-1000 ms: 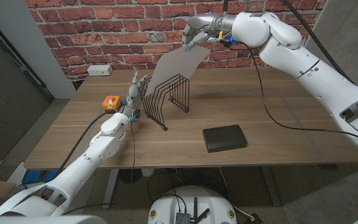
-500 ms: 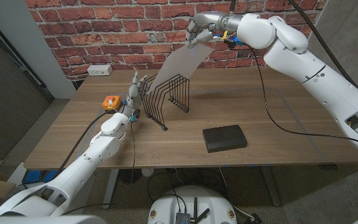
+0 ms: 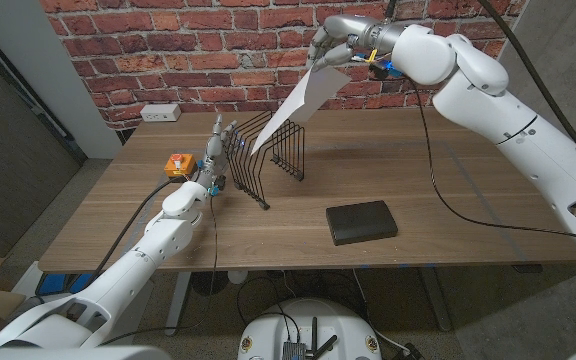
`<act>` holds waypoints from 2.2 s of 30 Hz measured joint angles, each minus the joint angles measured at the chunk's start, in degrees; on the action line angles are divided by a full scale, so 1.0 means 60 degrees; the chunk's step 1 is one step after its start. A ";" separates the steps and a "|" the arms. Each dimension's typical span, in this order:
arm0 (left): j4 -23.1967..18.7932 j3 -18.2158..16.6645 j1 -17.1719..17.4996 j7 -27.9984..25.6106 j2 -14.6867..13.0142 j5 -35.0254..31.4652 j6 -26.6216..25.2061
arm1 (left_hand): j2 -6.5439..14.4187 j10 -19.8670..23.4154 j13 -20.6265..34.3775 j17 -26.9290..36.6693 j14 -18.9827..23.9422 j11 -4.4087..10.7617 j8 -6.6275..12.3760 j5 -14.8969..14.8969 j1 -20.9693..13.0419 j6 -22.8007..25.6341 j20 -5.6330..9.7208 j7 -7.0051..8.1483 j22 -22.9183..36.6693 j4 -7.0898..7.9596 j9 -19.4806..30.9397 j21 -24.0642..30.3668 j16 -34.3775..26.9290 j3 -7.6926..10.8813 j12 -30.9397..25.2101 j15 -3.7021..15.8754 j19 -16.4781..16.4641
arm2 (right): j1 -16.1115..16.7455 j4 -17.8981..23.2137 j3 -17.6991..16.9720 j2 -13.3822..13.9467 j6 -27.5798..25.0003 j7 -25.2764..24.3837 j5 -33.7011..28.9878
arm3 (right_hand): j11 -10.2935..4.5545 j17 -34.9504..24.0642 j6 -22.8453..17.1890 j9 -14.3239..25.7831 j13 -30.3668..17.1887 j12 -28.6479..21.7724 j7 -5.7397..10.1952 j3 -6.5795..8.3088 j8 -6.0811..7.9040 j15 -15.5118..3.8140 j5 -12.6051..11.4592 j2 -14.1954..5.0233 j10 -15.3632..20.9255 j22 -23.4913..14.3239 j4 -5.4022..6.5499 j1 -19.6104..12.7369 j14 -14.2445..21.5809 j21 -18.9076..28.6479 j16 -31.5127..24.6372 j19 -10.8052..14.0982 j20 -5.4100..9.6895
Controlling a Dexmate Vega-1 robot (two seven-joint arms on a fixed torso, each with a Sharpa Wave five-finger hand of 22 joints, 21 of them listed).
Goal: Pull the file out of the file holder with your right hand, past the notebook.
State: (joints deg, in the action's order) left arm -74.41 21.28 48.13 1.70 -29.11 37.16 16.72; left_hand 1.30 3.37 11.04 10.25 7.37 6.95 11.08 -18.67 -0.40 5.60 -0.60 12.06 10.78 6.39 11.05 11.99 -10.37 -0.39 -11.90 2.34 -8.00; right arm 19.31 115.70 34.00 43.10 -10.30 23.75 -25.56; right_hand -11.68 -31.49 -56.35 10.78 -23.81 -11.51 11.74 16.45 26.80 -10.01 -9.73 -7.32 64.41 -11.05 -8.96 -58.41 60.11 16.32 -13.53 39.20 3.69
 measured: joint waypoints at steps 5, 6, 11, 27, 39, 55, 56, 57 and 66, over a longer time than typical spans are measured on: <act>0.0006 -0.0001 -0.0002 0.0001 -0.0001 0.0000 0.0000 | 0.0000 0.0000 0.0000 0.0000 0.0000 0.0000 0.0000 0.0000 0.0000 0.0000 0.0000 0.0000 0.0000 0.0000 0.0000 0.0000 0.0000 0.0000 0.0000 0.0000 0.0000 | 0.0187 0.0241 -0.0130 0.0118 -0.0454 -0.0288 0.0116 | 0.0000 0.0000 0.0000 0.0000 0.0000 -0.0002 0.0000 0.0000 0.0000 0.0000 0.0000 0.0001 -0.0003 0.0000 0.0000 0.0000 0.0000 0.0036 0.0000 0.0000 0.0000; 0.0006 -0.0001 -0.0002 0.0000 -0.0001 0.0000 0.0001 | 0.0000 0.0000 0.0000 0.0000 0.0000 0.0000 0.0000 0.0000 0.0000 0.0000 0.0000 0.0000 0.0000 0.0000 0.0000 0.0000 0.0000 0.0000 0.0000 0.0000 0.0000 | 0.0247 0.0310 -0.0173 0.0153 -0.0576 -0.0367 0.0148 | -0.0012 0.0000 0.0000 0.0000 0.0000 -0.0002 0.0000 0.0000 0.0000 0.0000 0.0001 0.0001 -0.0016 0.0000 -0.0001 0.0000 0.0000 0.0036 0.0000 0.0000 0.0000; 0.0008 -0.0001 -0.0003 0.0001 0.0000 0.0000 0.0002 | 0.0000 0.0000 0.0000 0.0000 0.0000 0.0000 0.0000 0.0000 0.0000 0.0000 0.0000 0.0000 0.0000 0.0000 0.0000 0.0000 0.0000 0.0000 0.0000 0.0000 0.0000 | 0.0449 0.0561 -0.0307 0.0271 -0.0992 -0.0622 0.0239 | -0.0011 -0.0009 0.0000 0.0000 0.0001 -0.0002 0.0000 0.0000 0.0000 0.0000 0.0001 0.0051 -0.0017 0.0000 -0.0001 0.0049 0.0001 0.0036 0.0000 0.0000 0.0000; 0.0008 -0.0003 -0.0003 -0.0003 0.0000 0.0000 0.0003 | 0.0000 0.0000 0.0000 0.0000 0.0000 0.0000 0.0000 0.0000 0.0000 0.0000 0.0000 0.0000 0.0000 0.0000 0.0000 0.0000 0.0000 0.0000 0.0000 0.0000 0.0000 | 0.1103 0.1516 -0.0597 0.0725 -0.2475 -0.1162 0.0091 | 0.0002 -0.0046 0.0001 -0.0002 -0.0038 0.0001 0.0000 0.0036 -0.0076 0.0033 0.0006 0.0021 -0.0031 0.0000 0.0036 0.0205 -0.0032 0.0074 0.0000 0.0000 0.0000; 0.0007 -0.0006 -0.0004 -0.0002 -0.0003 0.0005 0.0004 | 0.0000 0.0000 0.0000 0.0000 0.0000 0.0000 0.0000 0.0000 0.0000 0.0000 0.0000 0.0000 0.0000 0.0000 0.0000 0.0000 0.0000 0.0000 0.0000 0.0000 0.0000 | 0.1588 0.2246 -0.0718 0.0972 -0.3810 -0.1575 -0.0126 | 0.0003 -0.0045 0.0001 0.0006 -0.0043 -0.0018 0.0000 0.0037 -0.0076 0.0033 0.0007 0.0022 -0.0032 0.0000 0.0037 0.0204 -0.0032 0.0074 0.0000 0.0000 0.0000; 0.0007 -0.0008 -0.0006 0.0001 -0.0003 0.0007 0.0003 | 0.0000 0.0000 0.0000 0.0000 0.0000 0.0000 0.0000 0.0000 0.0000 0.0000 0.0000 0.0000 0.0000 0.0000 0.0000 0.0000 0.0000 0.0000 0.0000 0.0000 0.0000 | 0.1793 0.3108 -0.0234 0.1238 -0.6190 -0.1884 -0.1003 | 0.0018 -0.0044 0.0001 0.0007 -0.0038 -0.0031 0.0000 0.0036 -0.0148 0.0033 0.0008 0.0015 -0.0050 0.0000 0.0036 0.0293 -0.0032 0.0110 0.0000 0.0000 0.0000; 0.0007 -0.0007 -0.0006 0.0002 -0.0003 0.0007 0.0003 | 0.0000 0.0000 0.0000 0.0000 0.0000 0.0000 0.0000 0.0000 0.0000 0.0000 0.0000 0.0000 0.0000 0.0000 0.0000 0.0000 0.0000 0.0000 0.0000 0.0000 0.0000 | 0.1793 0.3108 -0.0234 0.1238 -0.6211 -0.1885 -0.1011 | 0.0018 -0.0044 0.0001 0.0013 -0.0038 -0.0031 0.0000 0.0036 -0.0148 0.0033 0.0008 0.0023 -0.0049 0.0000 0.0036 0.0301 -0.0032 0.0110 0.0000 0.0000 0.0000; 0.0007 -0.0007 -0.0006 0.0001 -0.0003 0.0007 0.0003 | 0.0000 0.0000 0.0000 0.0000 0.0000 0.0000 0.0000 0.0000 0.0000 0.0000 0.0000 0.0000 0.0000 0.0000 0.0000 0.0000 0.0000 0.0000 0.0000 0.0000 0.0000 | 0.1793 0.3159 -0.0175 0.1271 -0.6381 -0.1888 -0.1073 | 0.0018 -0.0044 0.0001 0.0030 -0.0038 -0.0031 0.0000 0.0036 -0.0148 0.0033 0.0008 0.0024 -0.0049 0.0000 0.0036 0.0301 -0.0032 0.0110 0.0000 0.0000 0.0000; 0.0005 -0.0006 -0.0005 0.0001 0.0000 0.0007 0.0003 | 0.0000 0.0000 0.0000 0.0000 0.0000 0.0000 0.0000 0.0000 0.0000 0.0000 0.0000 0.0000 0.0000 0.0000 0.0000 0.0000 0.0000 0.0000 0.0000 0.0000 0.0000 | 0.1684 0.3348 0.0183 0.1456 -0.7248 -0.1893 -0.1416 | 0.0018 -0.0044 -0.0029 0.0050 -0.0042 -0.0030 0.0031 0.0035 -0.0150 0.0032 0.0008 -0.0014 -0.0050 0.0000 0.0035 0.0339 -0.0032 0.0110 0.0000 0.0000 0.0000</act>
State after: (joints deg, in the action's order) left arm -74.38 21.25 48.10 1.71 -29.11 37.20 16.73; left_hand 1.30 3.37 11.04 10.25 7.37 6.95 11.08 -18.67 -0.40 5.60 -0.60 12.06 10.78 6.39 11.05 11.99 -10.37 -0.39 -11.90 2.34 -8.01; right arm 29.41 135.79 35.10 51.84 -53.78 12.39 -34.05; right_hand -11.57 -31.75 -56.53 11.08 -24.06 -11.70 11.93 16.66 25.89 -9.82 -9.68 -7.40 64.11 -11.05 -8.75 -56.37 59.92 16.98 -13.53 39.20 3.69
